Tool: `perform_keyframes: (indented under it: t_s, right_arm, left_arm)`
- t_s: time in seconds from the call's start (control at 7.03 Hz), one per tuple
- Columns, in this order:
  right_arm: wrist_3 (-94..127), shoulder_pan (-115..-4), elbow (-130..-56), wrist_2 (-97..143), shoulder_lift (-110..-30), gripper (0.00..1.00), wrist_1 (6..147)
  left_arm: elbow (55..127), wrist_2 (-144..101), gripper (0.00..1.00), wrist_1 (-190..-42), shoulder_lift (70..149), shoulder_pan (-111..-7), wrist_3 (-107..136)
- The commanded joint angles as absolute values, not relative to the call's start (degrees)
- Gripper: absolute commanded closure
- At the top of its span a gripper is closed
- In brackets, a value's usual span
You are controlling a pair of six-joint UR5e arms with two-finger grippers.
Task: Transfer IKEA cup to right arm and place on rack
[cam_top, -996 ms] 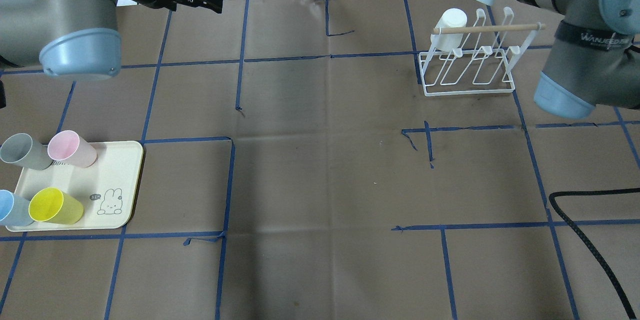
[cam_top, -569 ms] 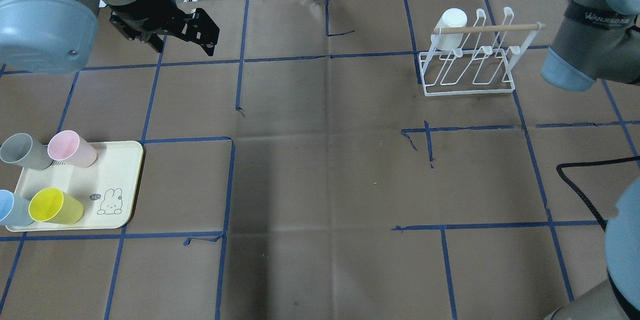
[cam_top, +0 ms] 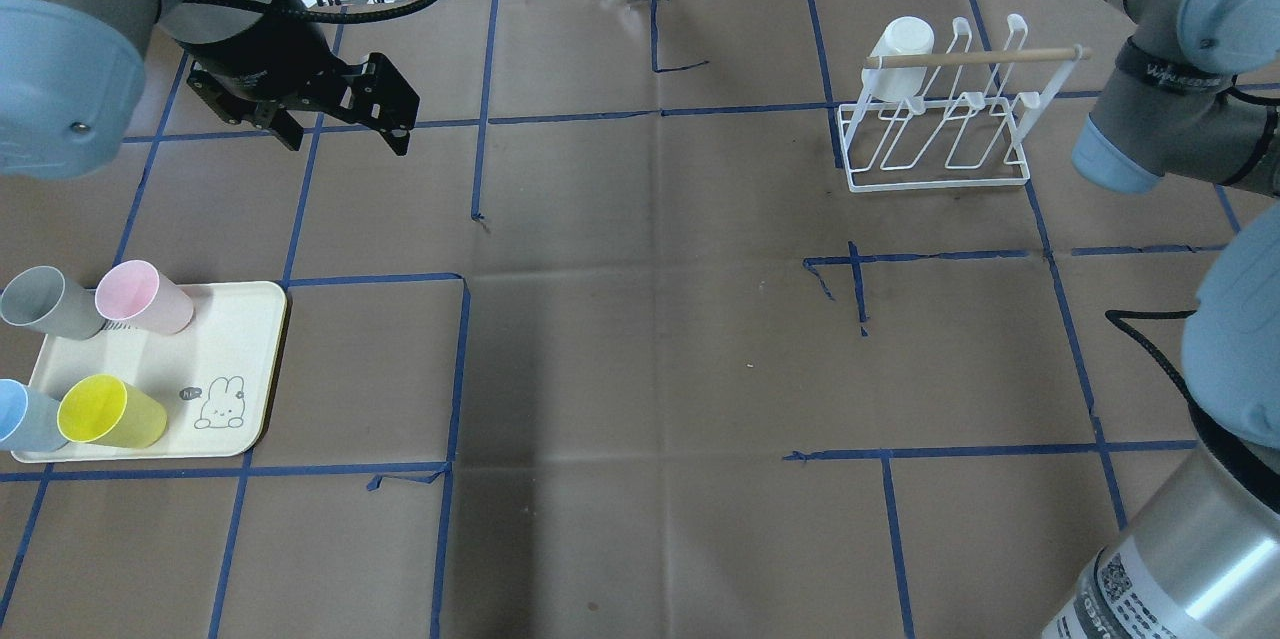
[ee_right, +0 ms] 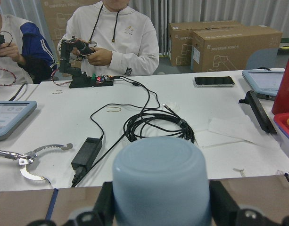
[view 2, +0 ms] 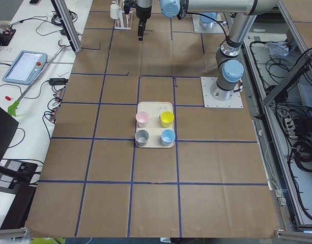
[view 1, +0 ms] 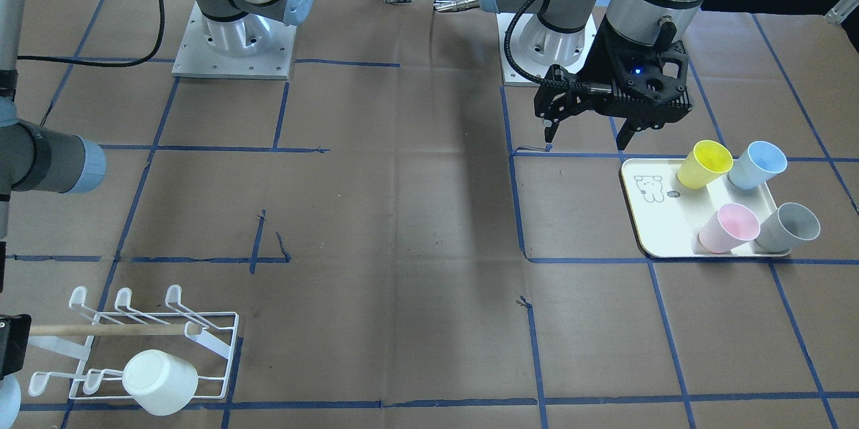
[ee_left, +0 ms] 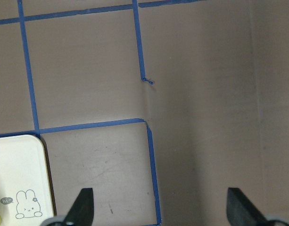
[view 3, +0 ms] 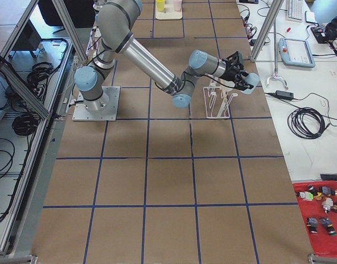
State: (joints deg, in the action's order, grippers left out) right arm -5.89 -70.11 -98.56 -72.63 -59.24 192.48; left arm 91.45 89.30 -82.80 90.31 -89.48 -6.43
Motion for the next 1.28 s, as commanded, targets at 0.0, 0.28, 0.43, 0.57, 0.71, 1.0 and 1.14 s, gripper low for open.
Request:
perform_keyframes:
  t_s: [0.0, 0.28, 0.43, 0.57, 0.71, 1.0, 1.14]
  right_arm:
    - [-6.9, -70.1, -101.6, -72.7, -59.1, 0.67, 193.0]
    - [-6.9, -70.2, -104.1, -73.0, -59.1, 0.67, 196.2]
    - [-6.9, -70.1, -104.8, -73.2, -59.1, 0.67, 196.2]
    - [-6.9, -70.1, -106.1, -73.2, -59.2, 0.67, 196.2]
    - [-6.9, -70.0, -106.3, -73.2, -59.3, 0.25, 196.1]
    - [-6.9, -70.0, -105.9, -73.4, -59.8, 0.0, 195.3]
    - [-6.9, -70.0, -105.8, -73.5, -60.8, 0.0, 194.2]
  left_arm:
    - [91.5, 89.3, 0.01, -82.8, 90.2, -89.4, -6.4]
    - [91.5, 89.3, 0.01, -82.8, 90.1, -89.5, -6.3]
    - [91.4, 89.4, 0.01, -82.9, 90.1, -89.5, -6.3]
    - [91.4, 89.4, 0.01, -83.0, 90.0, -89.6, -6.1]
    - [91.6, 90.3, 0.01, -83.5, 89.6, -89.6, -4.2]
    - [91.9, 91.0, 0.01, -83.9, 89.4, -89.6, -4.0]
    - [91.9, 91.0, 0.01, -83.9, 89.3, -89.6, -3.3]
